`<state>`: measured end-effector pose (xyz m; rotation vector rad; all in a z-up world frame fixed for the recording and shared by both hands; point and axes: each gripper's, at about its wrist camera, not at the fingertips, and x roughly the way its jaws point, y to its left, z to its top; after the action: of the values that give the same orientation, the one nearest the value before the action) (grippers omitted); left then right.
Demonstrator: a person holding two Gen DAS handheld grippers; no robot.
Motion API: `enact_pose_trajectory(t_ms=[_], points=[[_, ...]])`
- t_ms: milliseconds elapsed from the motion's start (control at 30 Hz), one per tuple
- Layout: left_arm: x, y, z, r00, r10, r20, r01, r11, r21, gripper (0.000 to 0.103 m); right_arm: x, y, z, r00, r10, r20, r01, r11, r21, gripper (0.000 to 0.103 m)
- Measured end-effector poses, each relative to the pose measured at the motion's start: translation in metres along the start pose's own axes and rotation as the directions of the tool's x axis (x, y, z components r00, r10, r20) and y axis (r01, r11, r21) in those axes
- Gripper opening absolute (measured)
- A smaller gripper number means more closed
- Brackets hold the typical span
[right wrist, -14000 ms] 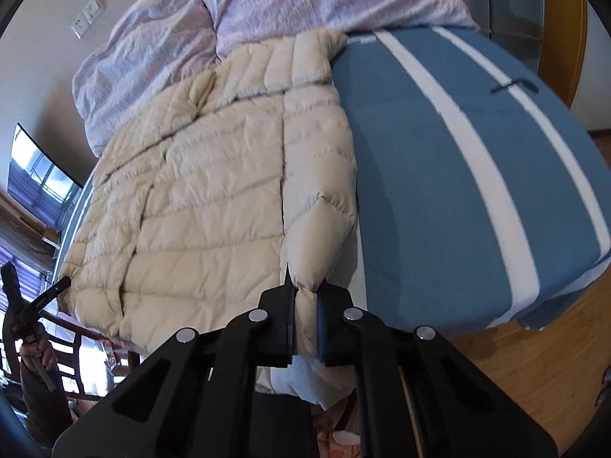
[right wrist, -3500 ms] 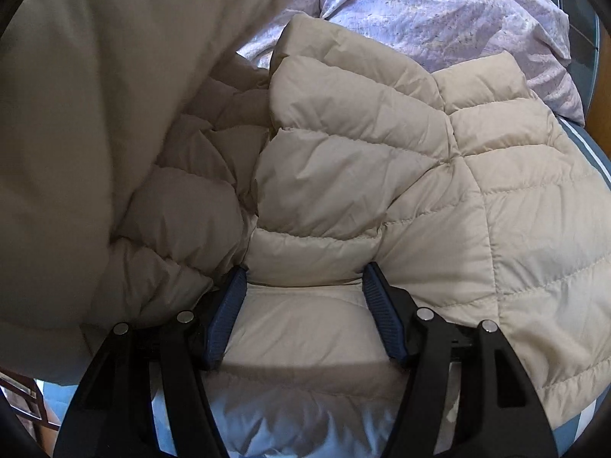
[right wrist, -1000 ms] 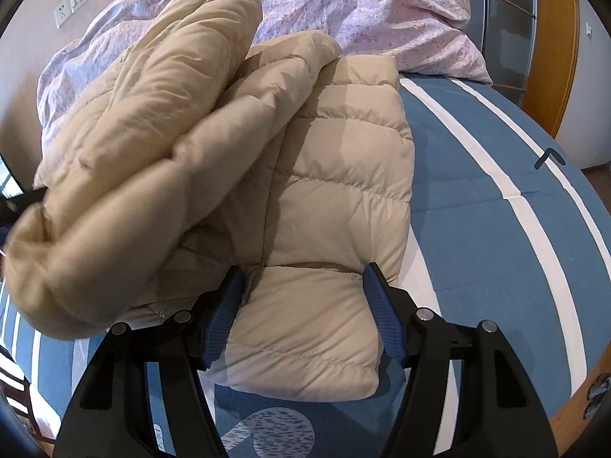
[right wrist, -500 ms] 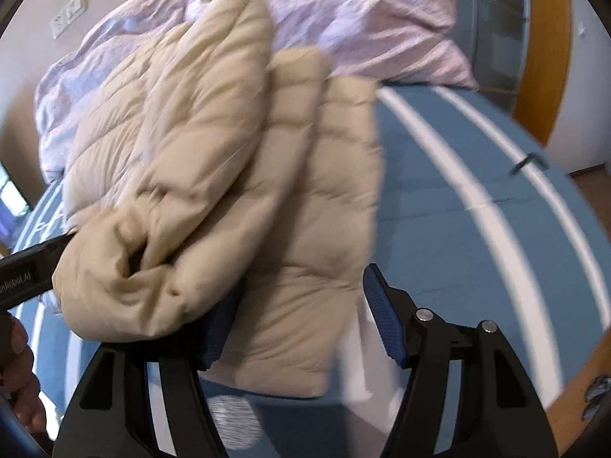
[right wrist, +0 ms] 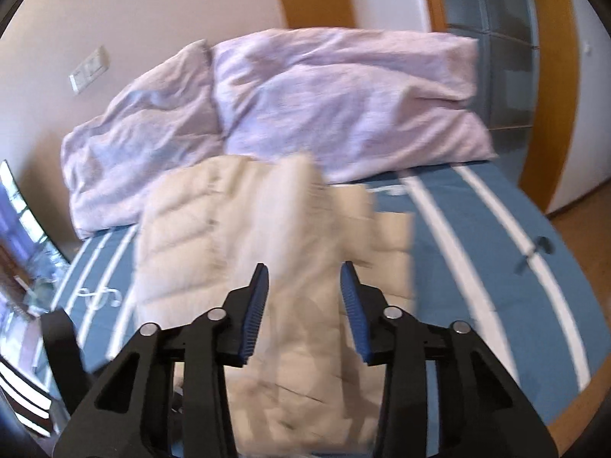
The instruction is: Fold large clothes
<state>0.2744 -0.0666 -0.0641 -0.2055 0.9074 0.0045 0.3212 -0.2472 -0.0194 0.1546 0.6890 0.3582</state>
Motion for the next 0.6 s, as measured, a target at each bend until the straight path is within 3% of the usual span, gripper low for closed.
enact_pose_trajectory(t_ms=[200, 600], points=[[0.001, 0.000, 0.001, 1.000, -0.005, -0.003, 0.005, 1.000, 0.005, 0.073, 0.034, 0.025, 0.008, 0.998, -0.034, -0.043, 0.033, 0.999, -0.032, 0.036], [0.001, -0.005, 0.001, 1.000, -0.021, 0.004, 0.021, 1.000, 0.024, 0.074, 0.077, -0.014, -0.018, 0.967, -0.192, -0.168, 0.196, 0.980, 0.009, 0.024]])
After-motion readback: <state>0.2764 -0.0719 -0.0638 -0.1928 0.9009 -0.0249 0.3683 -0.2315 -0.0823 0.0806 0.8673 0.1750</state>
